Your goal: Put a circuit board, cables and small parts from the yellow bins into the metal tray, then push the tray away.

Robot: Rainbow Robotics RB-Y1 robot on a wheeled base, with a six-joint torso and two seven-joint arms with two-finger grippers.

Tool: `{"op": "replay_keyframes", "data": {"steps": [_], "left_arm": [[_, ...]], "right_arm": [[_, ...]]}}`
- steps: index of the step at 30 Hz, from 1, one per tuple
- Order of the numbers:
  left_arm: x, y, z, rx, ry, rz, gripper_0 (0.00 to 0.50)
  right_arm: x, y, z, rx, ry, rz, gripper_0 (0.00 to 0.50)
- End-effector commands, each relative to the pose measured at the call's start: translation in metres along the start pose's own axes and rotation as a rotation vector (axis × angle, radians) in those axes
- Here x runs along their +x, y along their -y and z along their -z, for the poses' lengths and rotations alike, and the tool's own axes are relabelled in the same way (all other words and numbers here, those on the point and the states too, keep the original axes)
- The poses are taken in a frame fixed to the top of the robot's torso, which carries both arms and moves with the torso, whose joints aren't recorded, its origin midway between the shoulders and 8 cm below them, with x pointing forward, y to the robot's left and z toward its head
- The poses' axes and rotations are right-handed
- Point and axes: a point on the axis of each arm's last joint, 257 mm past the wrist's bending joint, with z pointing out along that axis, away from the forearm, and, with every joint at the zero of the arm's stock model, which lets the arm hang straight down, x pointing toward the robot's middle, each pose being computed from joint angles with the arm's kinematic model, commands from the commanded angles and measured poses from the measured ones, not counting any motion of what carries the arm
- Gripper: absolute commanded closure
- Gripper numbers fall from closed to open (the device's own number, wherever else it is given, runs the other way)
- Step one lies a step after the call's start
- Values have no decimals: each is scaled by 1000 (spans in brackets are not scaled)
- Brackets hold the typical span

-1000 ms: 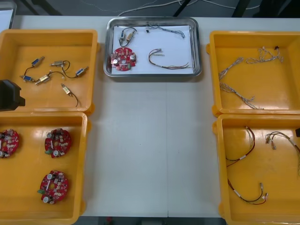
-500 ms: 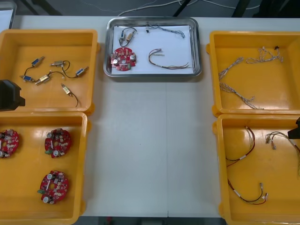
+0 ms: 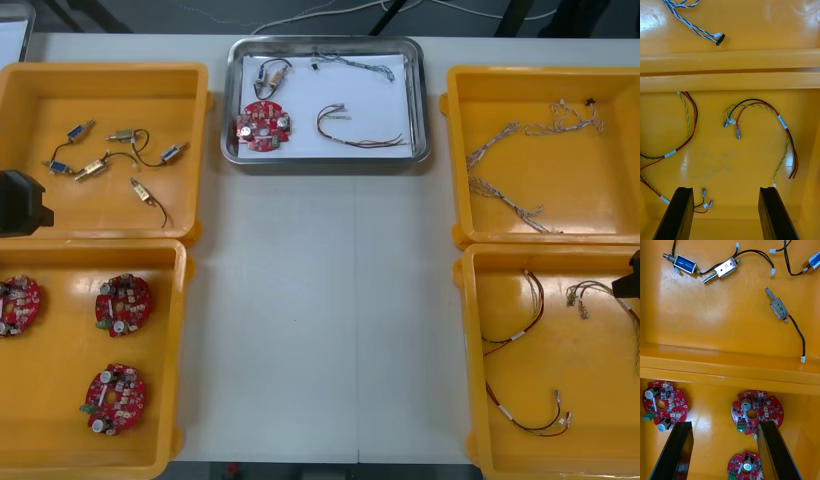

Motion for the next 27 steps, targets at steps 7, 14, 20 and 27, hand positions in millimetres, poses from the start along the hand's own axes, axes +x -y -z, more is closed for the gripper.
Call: {"op": "replay_keyframes", "data": {"steps": [7, 14, 20, 27], "left_arm": [[-9, 2, 9, 11, 46, -6, 0], [-9, 2, 9, 11, 46, -6, 0], [-9, 2, 9, 11, 46, -6, 0], [-9, 2, 9, 11, 46, -6, 0]], "right_arm": [[5, -8, 0, -3, -3, -12, 0], [5, -8, 0, -3, -3, -12, 0], [5, -8, 0, -3, -3, -12, 0], [5, -8, 0, -3, -3, -12, 0]]}}
